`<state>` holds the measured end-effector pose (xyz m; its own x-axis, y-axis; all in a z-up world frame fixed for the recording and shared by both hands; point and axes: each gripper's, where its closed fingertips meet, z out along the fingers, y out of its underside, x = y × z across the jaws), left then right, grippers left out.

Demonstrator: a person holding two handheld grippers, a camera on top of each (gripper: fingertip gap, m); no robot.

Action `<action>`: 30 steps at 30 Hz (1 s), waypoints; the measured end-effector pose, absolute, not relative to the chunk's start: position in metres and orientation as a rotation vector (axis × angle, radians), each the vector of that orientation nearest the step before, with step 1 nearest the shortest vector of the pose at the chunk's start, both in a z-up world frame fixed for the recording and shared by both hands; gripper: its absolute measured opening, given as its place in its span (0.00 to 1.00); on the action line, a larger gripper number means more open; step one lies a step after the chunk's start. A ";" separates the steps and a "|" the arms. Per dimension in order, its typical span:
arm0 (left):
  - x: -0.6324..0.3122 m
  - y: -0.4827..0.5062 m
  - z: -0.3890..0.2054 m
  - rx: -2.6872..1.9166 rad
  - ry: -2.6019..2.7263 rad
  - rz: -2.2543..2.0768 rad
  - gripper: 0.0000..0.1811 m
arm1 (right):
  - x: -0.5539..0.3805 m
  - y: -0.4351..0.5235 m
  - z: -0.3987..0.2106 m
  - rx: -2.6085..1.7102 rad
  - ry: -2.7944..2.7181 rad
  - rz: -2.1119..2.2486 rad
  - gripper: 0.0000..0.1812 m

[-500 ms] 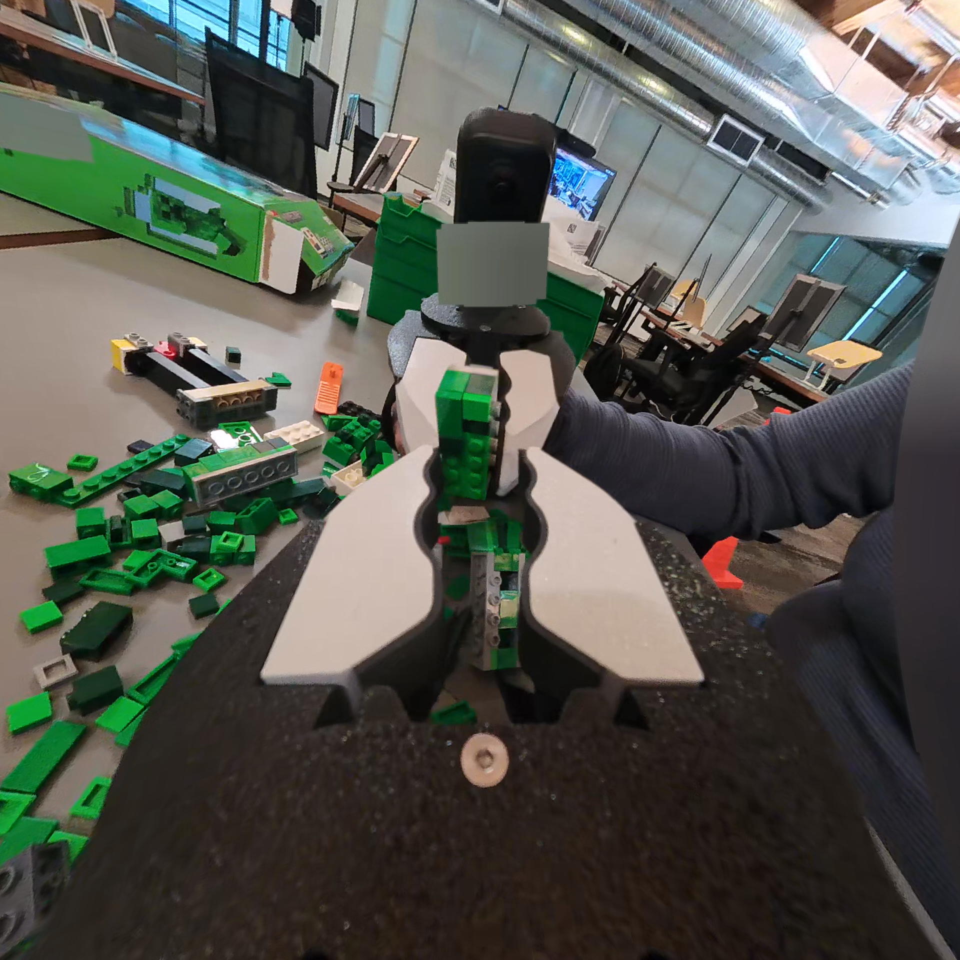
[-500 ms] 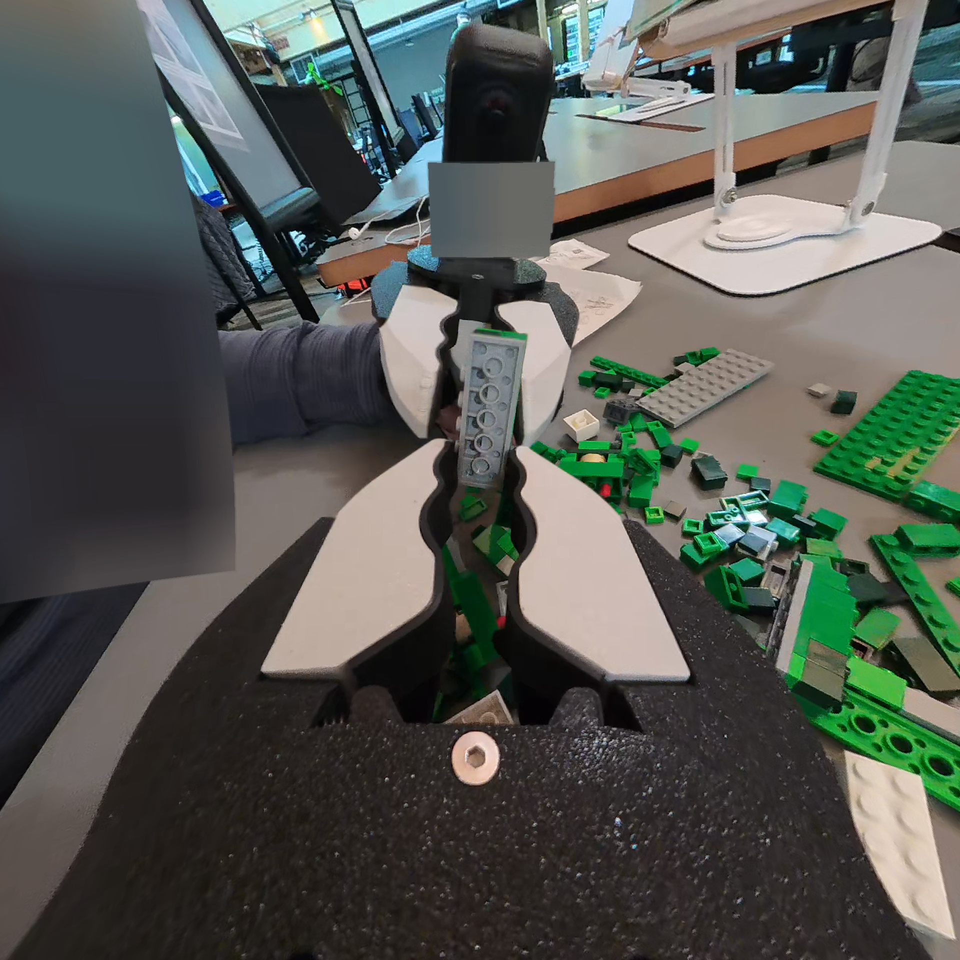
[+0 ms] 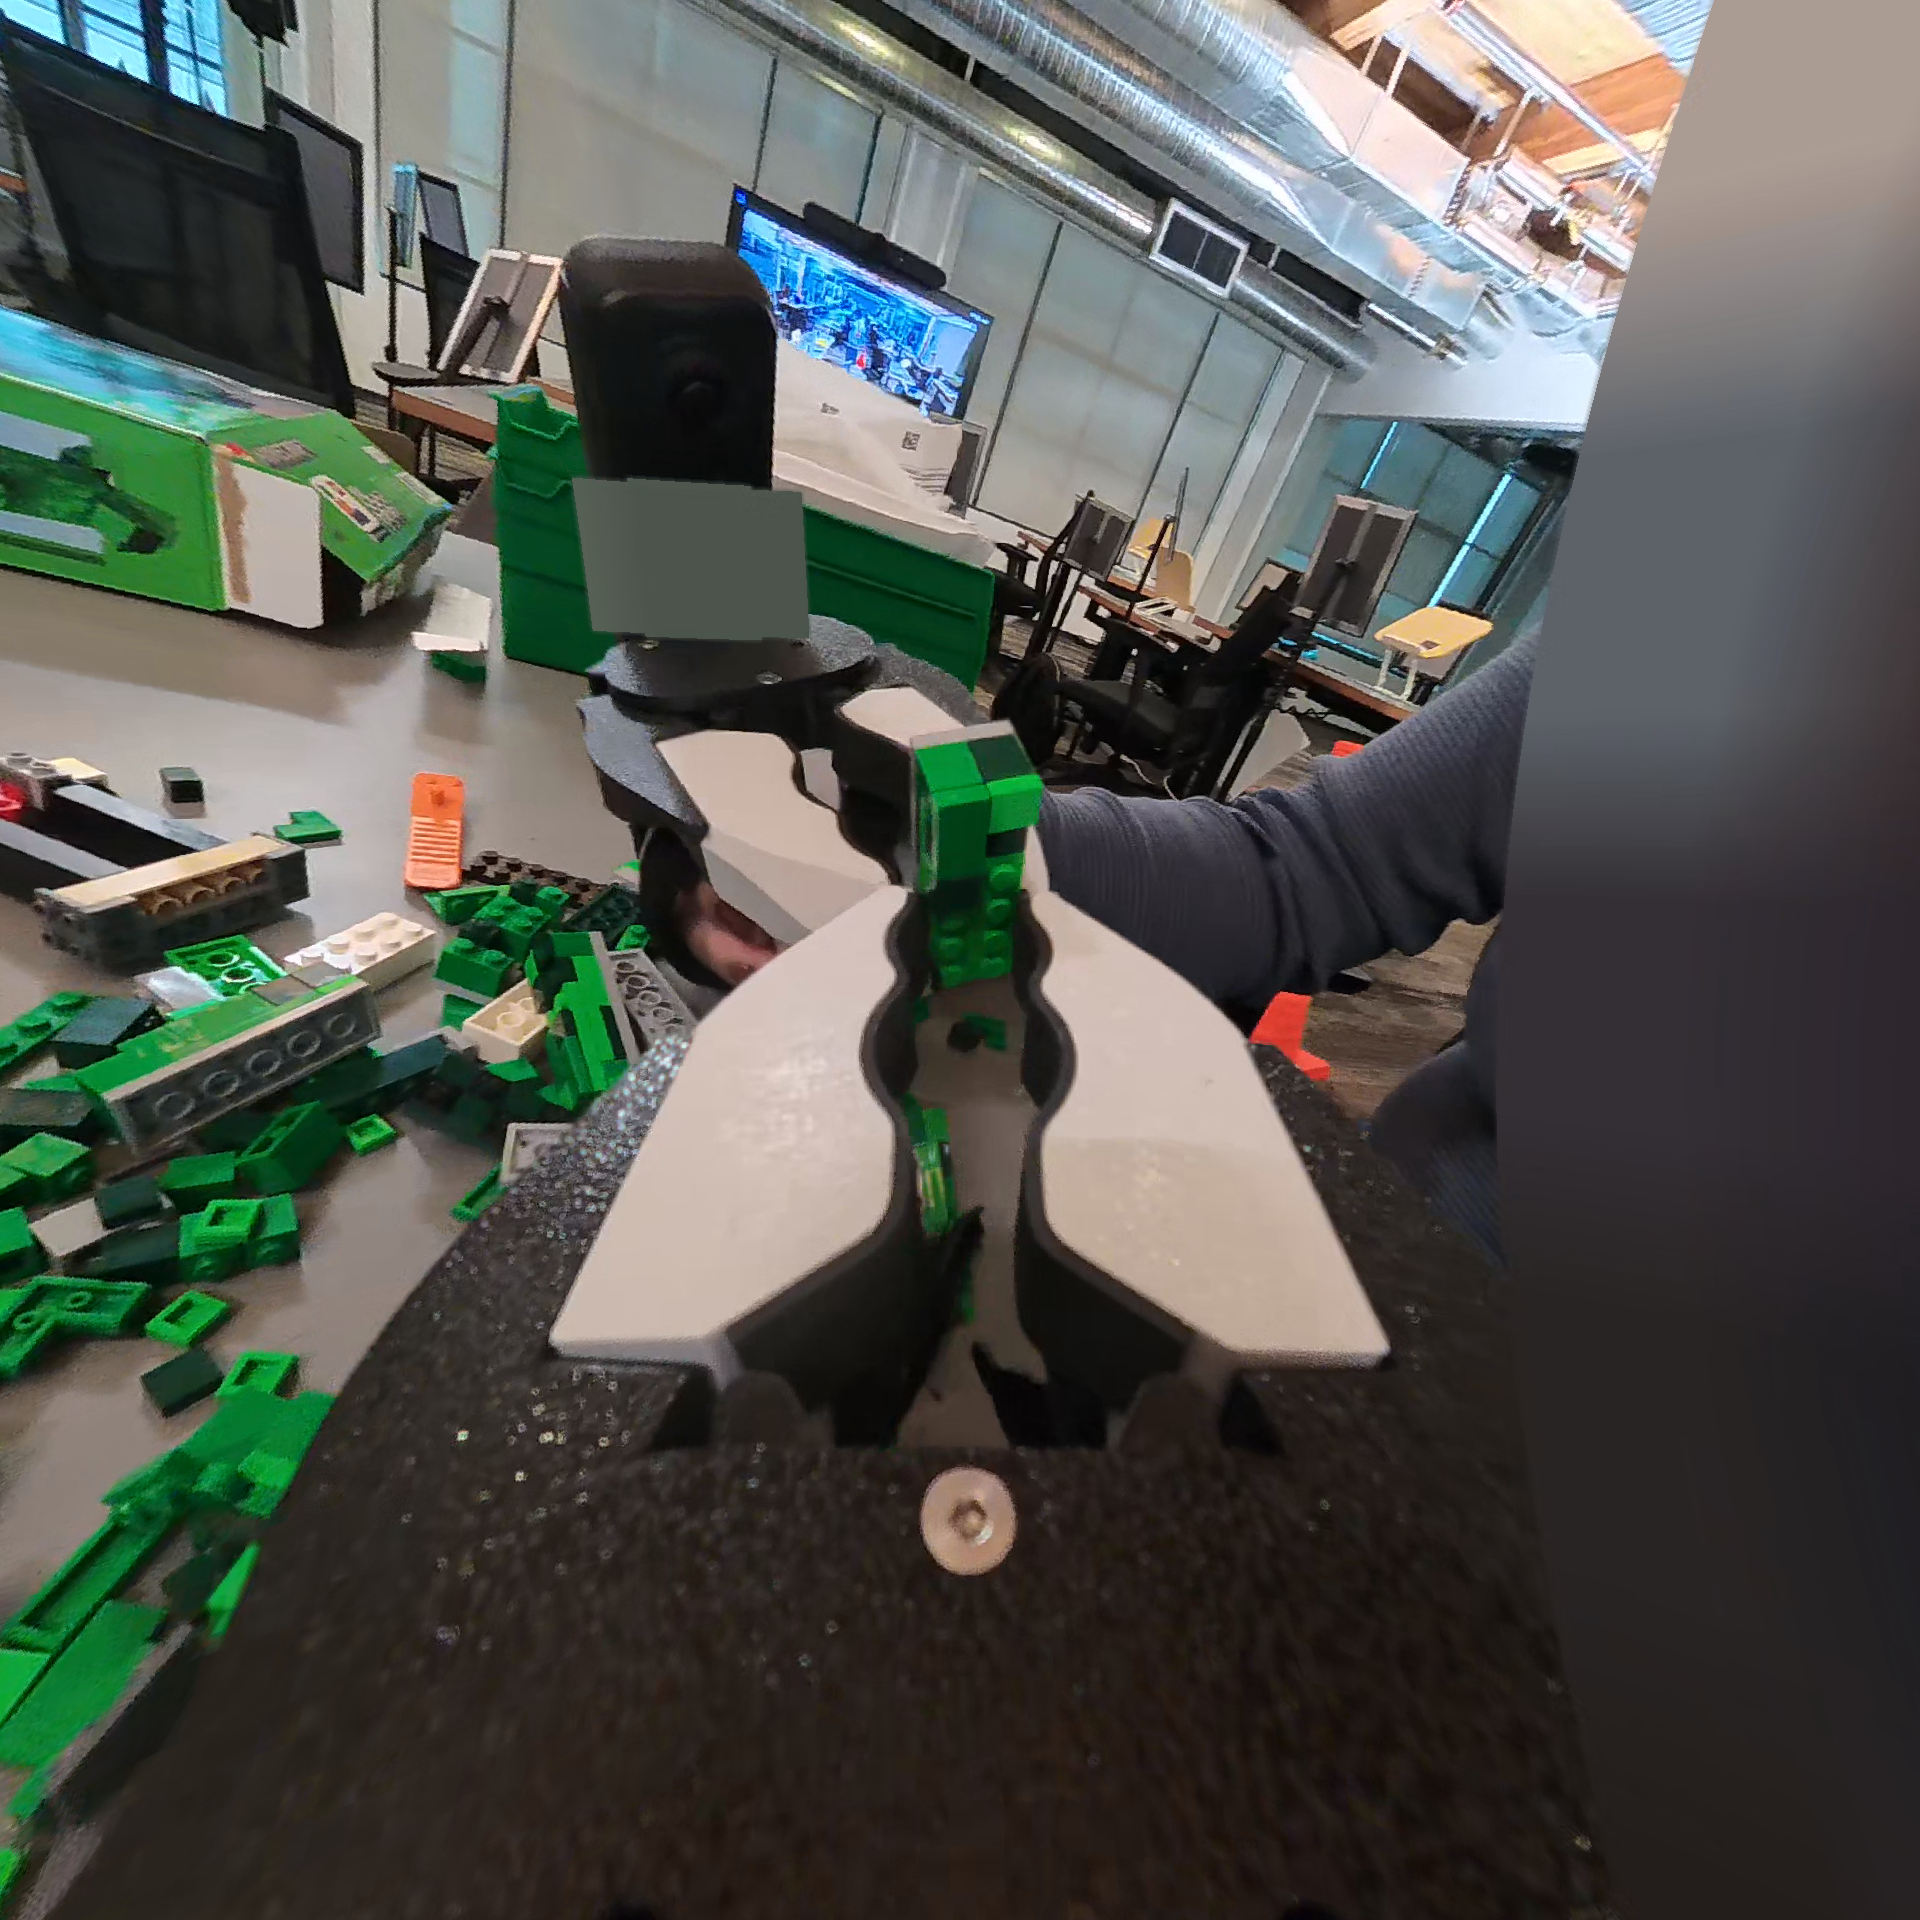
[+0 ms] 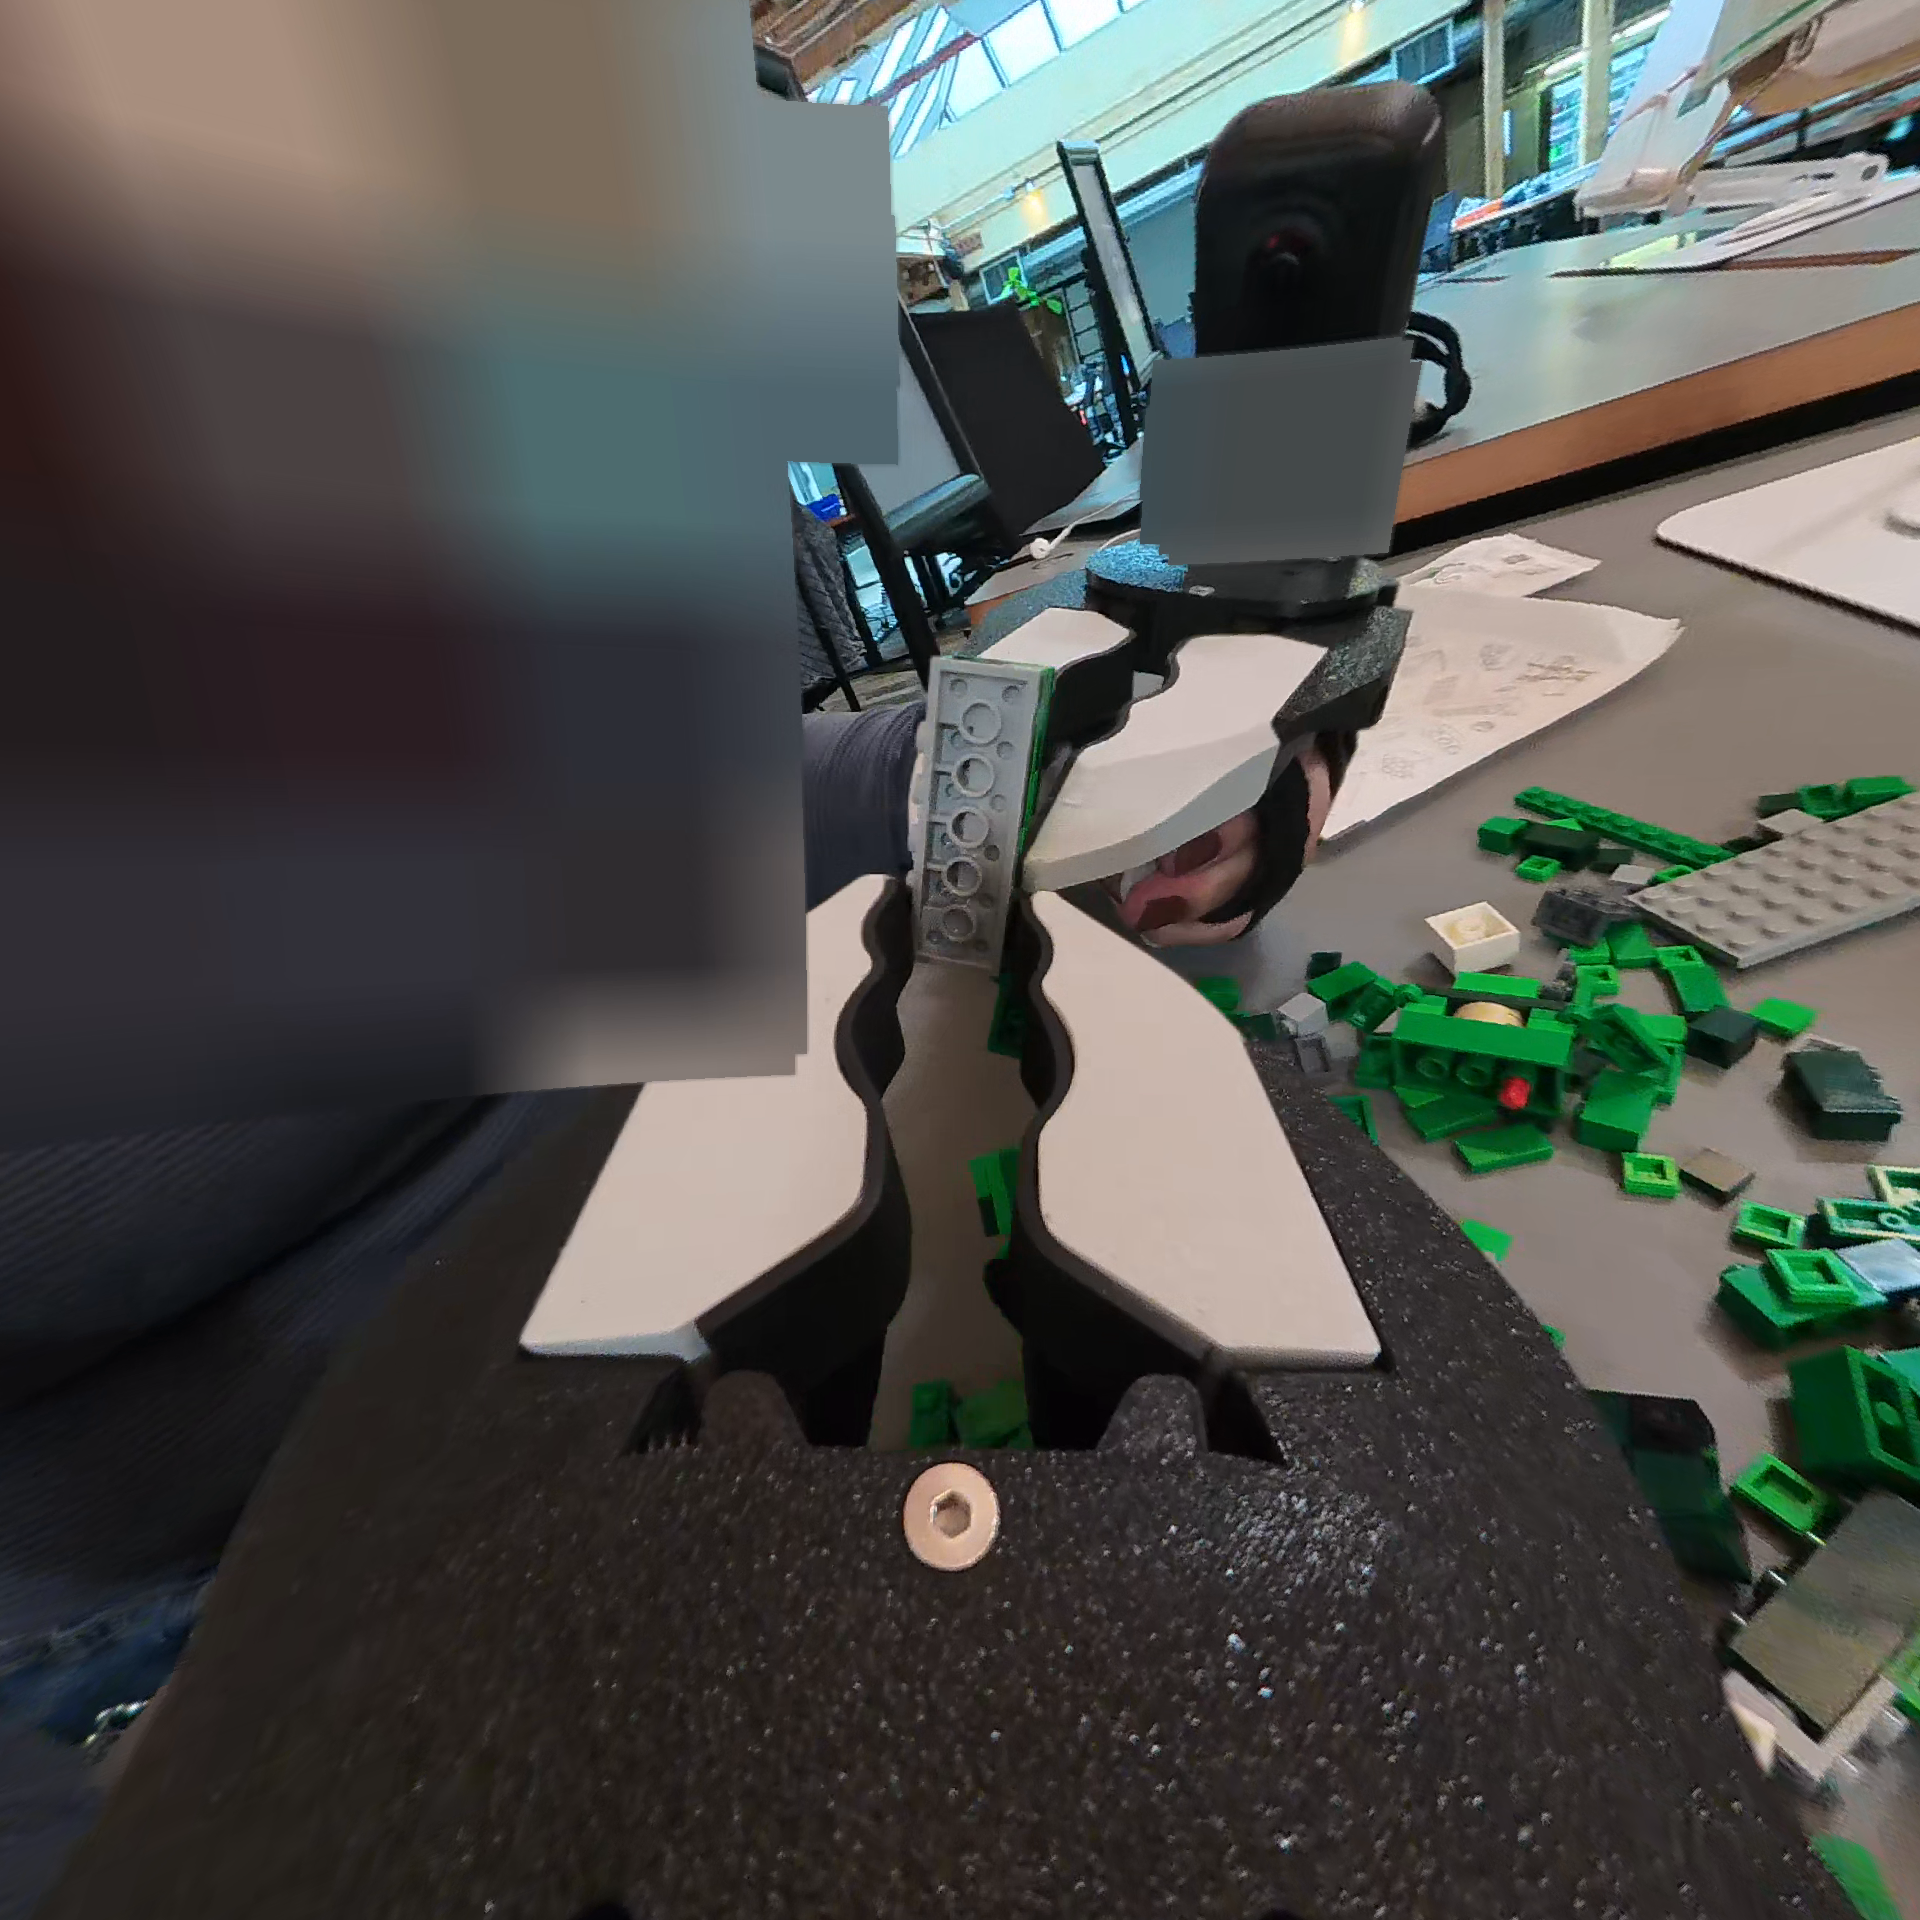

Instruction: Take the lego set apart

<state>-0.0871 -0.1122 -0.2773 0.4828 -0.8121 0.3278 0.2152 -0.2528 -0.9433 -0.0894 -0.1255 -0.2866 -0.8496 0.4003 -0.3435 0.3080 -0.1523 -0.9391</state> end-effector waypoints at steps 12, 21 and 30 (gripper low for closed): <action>-0.106 -0.095 -0.283 -1.552 0.375 -0.998 0.10 | -0.111 -0.110 -0.295 -0.975 -1.908 1.997 0.10; -0.089 -0.108 -0.274 -1.536 0.539 -0.994 0.09 | -0.095 -0.126 -0.287 -0.854 -2.002 2.076 0.10; -0.084 -0.114 -0.278 -1.525 0.572 -1.104 0.10 | -0.088 -0.131 -0.291 -0.841 -2.055 2.200 0.11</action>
